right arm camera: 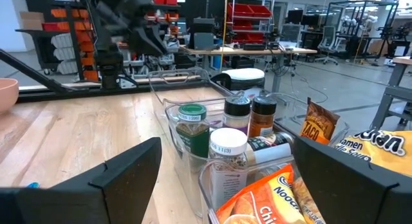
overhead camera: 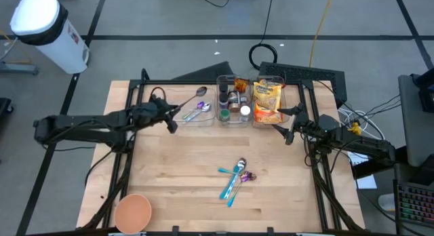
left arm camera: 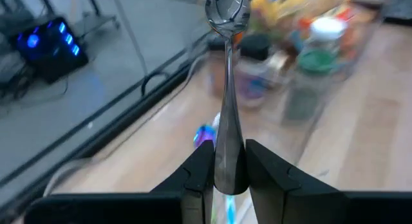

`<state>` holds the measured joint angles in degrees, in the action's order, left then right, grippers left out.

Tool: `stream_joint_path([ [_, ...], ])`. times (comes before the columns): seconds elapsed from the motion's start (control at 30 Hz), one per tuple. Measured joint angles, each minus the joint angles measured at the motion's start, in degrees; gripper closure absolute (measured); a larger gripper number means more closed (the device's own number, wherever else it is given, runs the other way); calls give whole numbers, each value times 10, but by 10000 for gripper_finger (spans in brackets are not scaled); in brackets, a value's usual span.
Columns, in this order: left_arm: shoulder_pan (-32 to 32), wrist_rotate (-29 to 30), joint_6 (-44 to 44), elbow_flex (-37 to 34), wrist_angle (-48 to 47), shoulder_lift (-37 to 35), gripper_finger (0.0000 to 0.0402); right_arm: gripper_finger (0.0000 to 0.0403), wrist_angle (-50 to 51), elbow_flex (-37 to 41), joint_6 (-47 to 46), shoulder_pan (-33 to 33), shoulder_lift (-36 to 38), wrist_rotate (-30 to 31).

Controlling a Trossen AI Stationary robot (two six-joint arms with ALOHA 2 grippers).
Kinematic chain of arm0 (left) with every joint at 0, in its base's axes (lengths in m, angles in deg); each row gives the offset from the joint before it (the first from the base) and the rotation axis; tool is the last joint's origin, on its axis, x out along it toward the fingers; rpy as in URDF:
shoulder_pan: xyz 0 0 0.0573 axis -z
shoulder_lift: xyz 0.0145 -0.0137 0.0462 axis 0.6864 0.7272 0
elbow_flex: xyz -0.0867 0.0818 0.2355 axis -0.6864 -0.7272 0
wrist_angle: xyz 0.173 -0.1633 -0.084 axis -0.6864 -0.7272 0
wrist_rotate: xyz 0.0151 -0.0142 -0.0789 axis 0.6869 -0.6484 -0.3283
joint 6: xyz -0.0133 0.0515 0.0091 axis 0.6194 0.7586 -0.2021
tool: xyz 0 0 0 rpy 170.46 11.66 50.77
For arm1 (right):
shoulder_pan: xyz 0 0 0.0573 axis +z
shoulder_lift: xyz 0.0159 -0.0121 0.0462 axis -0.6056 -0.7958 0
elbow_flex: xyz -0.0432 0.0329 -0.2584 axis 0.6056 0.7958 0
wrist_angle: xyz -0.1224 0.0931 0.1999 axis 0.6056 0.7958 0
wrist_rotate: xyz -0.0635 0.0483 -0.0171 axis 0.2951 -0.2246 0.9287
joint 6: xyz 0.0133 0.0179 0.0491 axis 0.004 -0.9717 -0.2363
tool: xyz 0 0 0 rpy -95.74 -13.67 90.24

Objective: Pick & Place Food Item
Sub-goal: Put the black spoon into the left transparent bin, then put the blue and violet spoon into the left transparent bin

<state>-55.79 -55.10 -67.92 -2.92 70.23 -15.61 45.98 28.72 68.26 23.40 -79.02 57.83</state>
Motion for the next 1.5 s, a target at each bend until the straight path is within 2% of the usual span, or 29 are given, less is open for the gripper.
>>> stream_joint_path([
  [0.3, -44, -5, -66, -22, 0, 48, 329, 55, 0, 0, 0, 0, 0, 0],
  [0.53, -67, -17, -73, -22, 22, 100, 329, 55, 0, 0, 0, 0, 0, 0],
  [0.83, -70, -64, -98, -22, 26, 167, 329, 55, 0, 0, 0, 0, 0, 0],
  [1.07, -70, -68, -118, -21, 33, 192, 329, 55, 0, 0, 0, 0, 0, 0],
  [1.33, -70, -63, -125, -21, 31, 193, 270, 55, 0, 0, 0, 0, 0, 0],
  [1.5, -69, -42, -123, -21, 31, 193, 251, 55, 0, 0, 0, 0, 0, 0],
])
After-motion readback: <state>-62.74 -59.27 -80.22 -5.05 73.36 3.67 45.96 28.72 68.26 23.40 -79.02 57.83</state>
